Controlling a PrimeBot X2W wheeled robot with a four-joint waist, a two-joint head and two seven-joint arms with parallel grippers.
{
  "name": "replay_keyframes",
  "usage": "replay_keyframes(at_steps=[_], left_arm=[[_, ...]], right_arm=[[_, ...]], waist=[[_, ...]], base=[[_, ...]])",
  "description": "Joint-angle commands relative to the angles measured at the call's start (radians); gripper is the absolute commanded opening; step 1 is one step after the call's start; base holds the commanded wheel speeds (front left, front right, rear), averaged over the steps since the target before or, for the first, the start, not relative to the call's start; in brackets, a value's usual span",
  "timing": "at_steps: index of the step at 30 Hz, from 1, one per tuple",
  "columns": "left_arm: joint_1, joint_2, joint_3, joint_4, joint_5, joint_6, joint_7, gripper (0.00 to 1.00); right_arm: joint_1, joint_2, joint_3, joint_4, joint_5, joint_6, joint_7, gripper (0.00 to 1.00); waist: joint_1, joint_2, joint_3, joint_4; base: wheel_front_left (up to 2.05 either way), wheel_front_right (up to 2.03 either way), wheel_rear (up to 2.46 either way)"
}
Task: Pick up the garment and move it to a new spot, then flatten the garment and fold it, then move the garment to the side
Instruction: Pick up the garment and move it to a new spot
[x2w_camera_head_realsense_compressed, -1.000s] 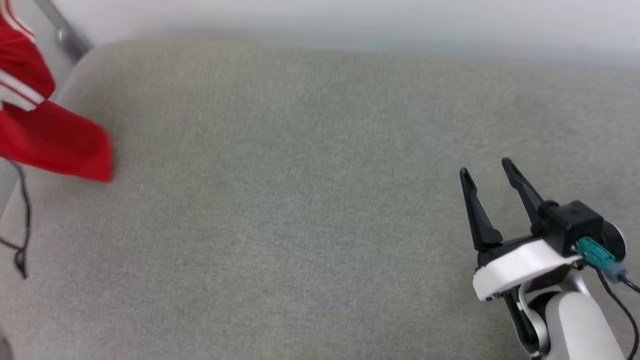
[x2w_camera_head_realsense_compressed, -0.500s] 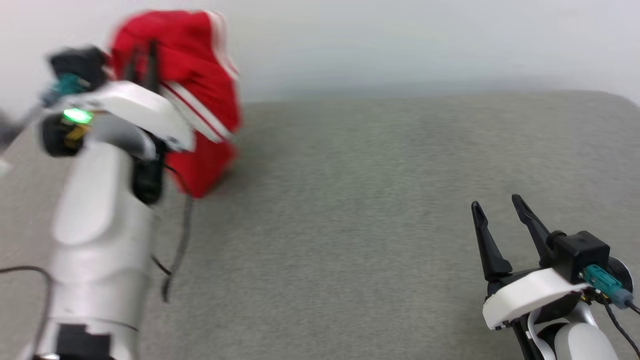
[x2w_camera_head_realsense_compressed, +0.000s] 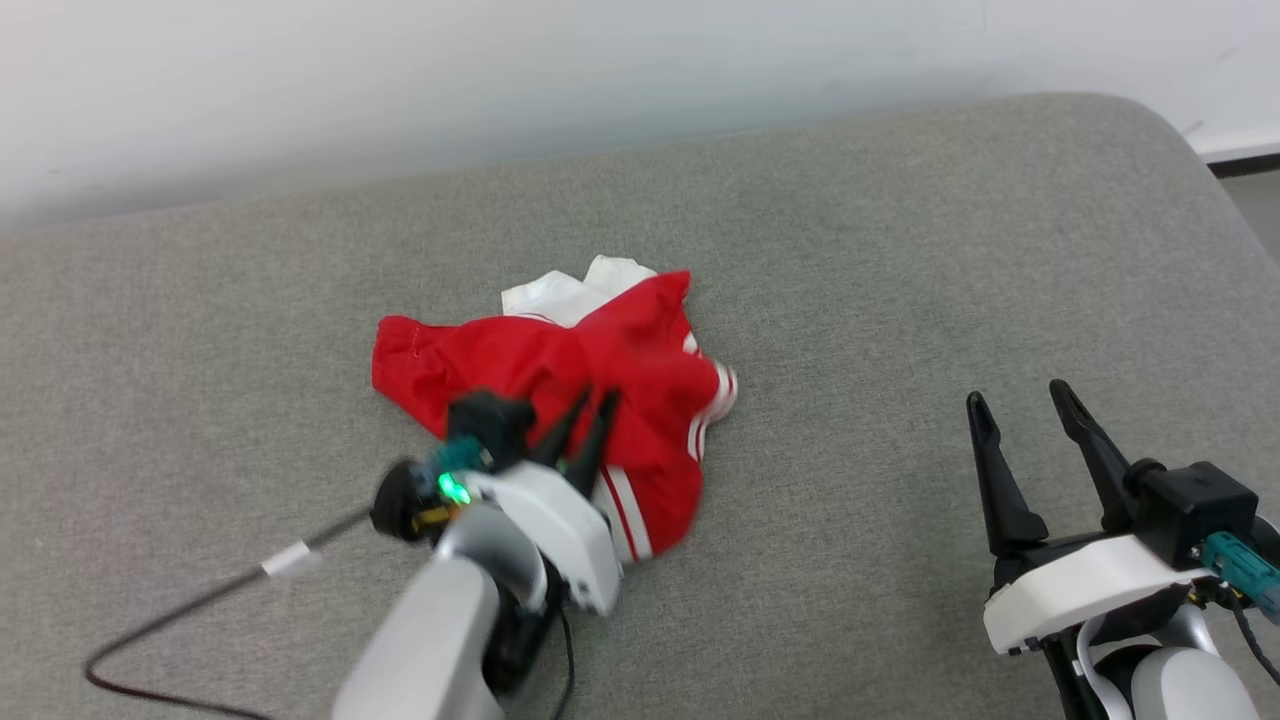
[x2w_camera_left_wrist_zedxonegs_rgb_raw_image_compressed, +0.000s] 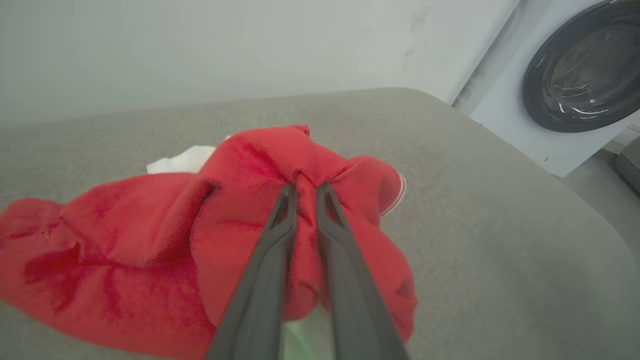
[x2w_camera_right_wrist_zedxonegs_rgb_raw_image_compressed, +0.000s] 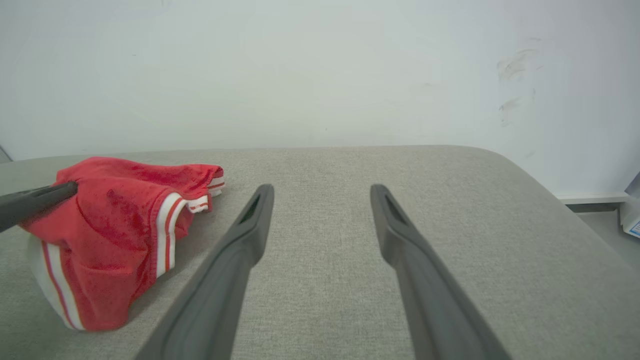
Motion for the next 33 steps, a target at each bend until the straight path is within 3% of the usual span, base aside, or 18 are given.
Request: replay_keyframes(at_steps=[1,4,5,6,7,8,15,16,21,26,33], left_arm=[[0.039,-0.003,-0.019,-0.021,0.008,-0.004,0.007,0.00],[0.132,0.000,-0.076,-0.058,0.006,-0.009,0.036,0.00],[0.153,0.002,-0.086,-0.074,-0.001,-0.011,0.041,0.09],[0.163,0.009,-0.096,-0.090,0.003,-0.012,0.038,0.30],[0.171,0.014,-0.102,-0.106,0.008,-0.013,0.031,0.86],[0.182,0.017,-0.107,-0.117,0.008,-0.012,0.029,1.00],[0.165,0.022,-0.110,-0.230,0.045,0.009,-0.069,1.00],[0.163,0.020,-0.083,-0.257,0.047,0.039,-0.113,1.00],[0.167,0.023,-0.006,-0.260,0.029,0.106,-0.168,1.00],[0.202,0.064,0.091,-0.248,0.012,0.162,-0.198,1.00],[0.280,0.137,0.134,-0.232,0.019,0.188,-0.188,1.00]], right_arm=[[-0.007,0.001,-0.002,0.001,0.006,-0.001,-0.007,1.00],[-0.015,0.001,-0.002,0.010,0.005,-0.001,-0.012,1.00],[-0.018,0.001,-0.001,0.011,0.006,-0.001,-0.011,1.00],[-0.022,0.001,-0.003,0.012,0.007,-0.001,-0.013,1.00],[-0.023,0.001,-0.006,0.014,0.006,-0.001,-0.014,1.00],[-0.026,0.001,-0.006,0.017,0.005,-0.001,-0.015,1.00],[-0.020,0.001,-0.016,0.035,-0.017,-0.001,-0.007,1.00],[-0.008,0.001,-0.025,0.033,-0.023,-0.001,-0.001,1.00],[0.016,0.001,-0.049,0.016,-0.030,-0.001,0.016,1.00],[0.040,0.001,-0.053,0.004,-0.034,-0.001,0.029,1.00],[0.084,0.001,-0.042,-0.005,-0.031,-0.001,0.041,1.00]], waist=[[0.0001,0.0000,0.018,-0.002],[0.0001,0.0000,0.029,0.012],[0.0001,0.0000,0.032,0.017],[0.0001,0.0000,0.033,0.024],[0.0001,0.0000,0.031,0.034],[0.0001,0.0000,0.029,0.042],[0.0001,0.0000,-0.028,0.104],[0.0001,0.0000,-0.056,0.128],[0.0001,0.0000,-0.085,0.166],[0.0001,0.0000,-0.105,0.185],[0.0001,0.0000,-0.146,0.189]], base=[[0.00,0.00,0.00],[0.00,0.00,0.00],[0.00,0.00,0.00],[0.00,0.00,0.00],[0.00,0.00,0.00],[0.00,0.00,0.00],[0.00,0.00,0.00],[0.00,0.00,0.00],[0.00,0.00,0.00],[0.00,0.00,0.00],[0.00,0.00,0.00]])
